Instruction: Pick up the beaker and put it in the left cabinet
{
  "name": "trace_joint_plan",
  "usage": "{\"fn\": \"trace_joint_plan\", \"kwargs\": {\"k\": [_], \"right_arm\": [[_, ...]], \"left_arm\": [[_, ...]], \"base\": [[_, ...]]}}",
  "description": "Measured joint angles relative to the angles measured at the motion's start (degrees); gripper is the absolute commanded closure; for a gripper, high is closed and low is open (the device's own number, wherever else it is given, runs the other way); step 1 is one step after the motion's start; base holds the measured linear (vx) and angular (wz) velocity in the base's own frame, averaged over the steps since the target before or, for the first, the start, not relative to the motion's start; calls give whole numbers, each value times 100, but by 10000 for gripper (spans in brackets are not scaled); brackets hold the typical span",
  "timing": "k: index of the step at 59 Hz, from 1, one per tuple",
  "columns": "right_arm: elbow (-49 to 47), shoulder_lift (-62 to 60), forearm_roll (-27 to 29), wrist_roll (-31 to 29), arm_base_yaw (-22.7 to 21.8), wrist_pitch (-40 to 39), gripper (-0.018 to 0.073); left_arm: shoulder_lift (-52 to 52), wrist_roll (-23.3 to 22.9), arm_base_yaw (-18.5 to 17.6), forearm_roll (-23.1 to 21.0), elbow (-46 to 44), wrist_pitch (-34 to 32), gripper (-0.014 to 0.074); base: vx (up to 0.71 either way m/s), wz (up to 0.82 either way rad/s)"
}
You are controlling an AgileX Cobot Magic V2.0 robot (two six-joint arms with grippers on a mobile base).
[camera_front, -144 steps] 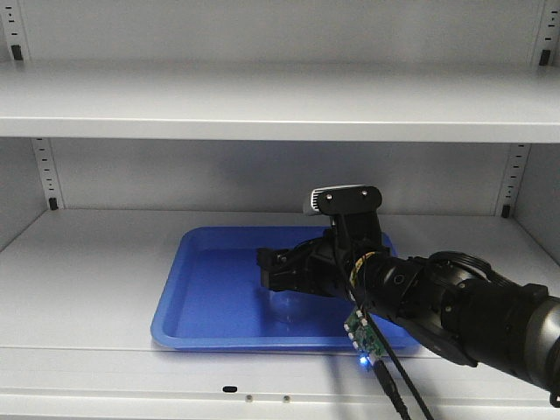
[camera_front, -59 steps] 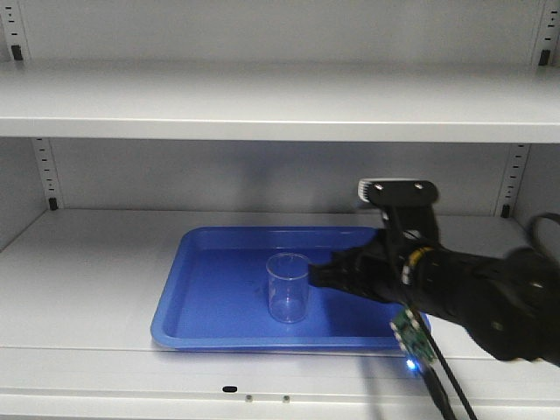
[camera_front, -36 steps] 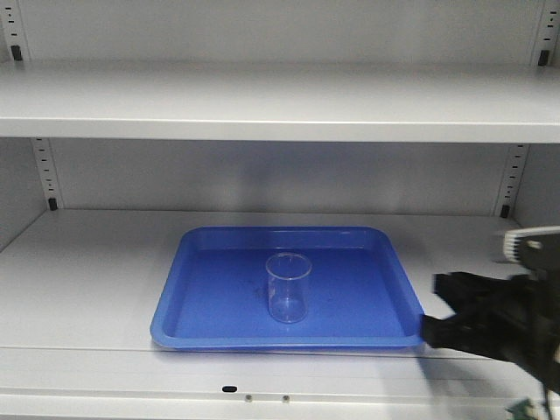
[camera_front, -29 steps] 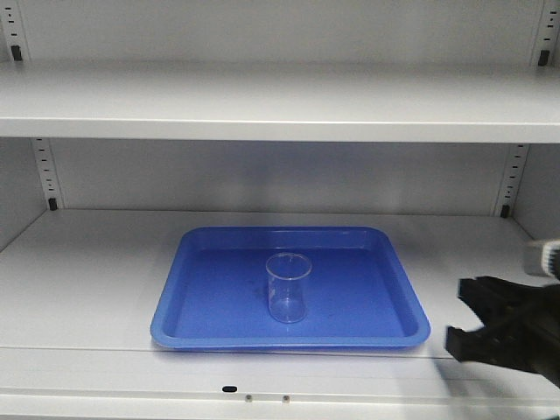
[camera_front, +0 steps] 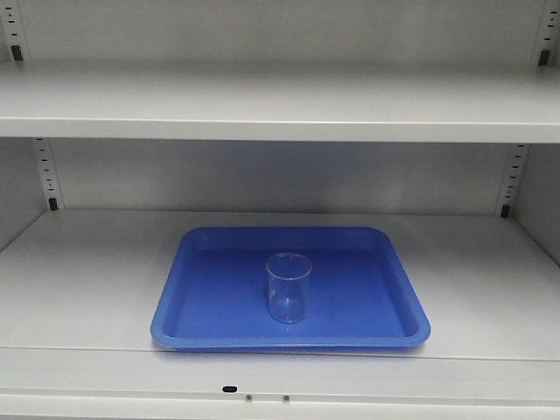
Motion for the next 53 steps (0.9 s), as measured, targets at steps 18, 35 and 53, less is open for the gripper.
{"fn": "trace_joint_plan", "kwargs": {"k": [18,35,53], "right_arm": [[1373,-2698,-271,0,-17,934,565],[1428,-2901,-337,0,-51,1037,565],[1428,-2901,-337,0,-51,1037,565]], "left_arm": [[0,0,0,0,0,9,603],[0,0,0,0,0,0,603],[0,0,0,0,0,0,603]], "base": [[0,0],[0,0],[0,0]]}}
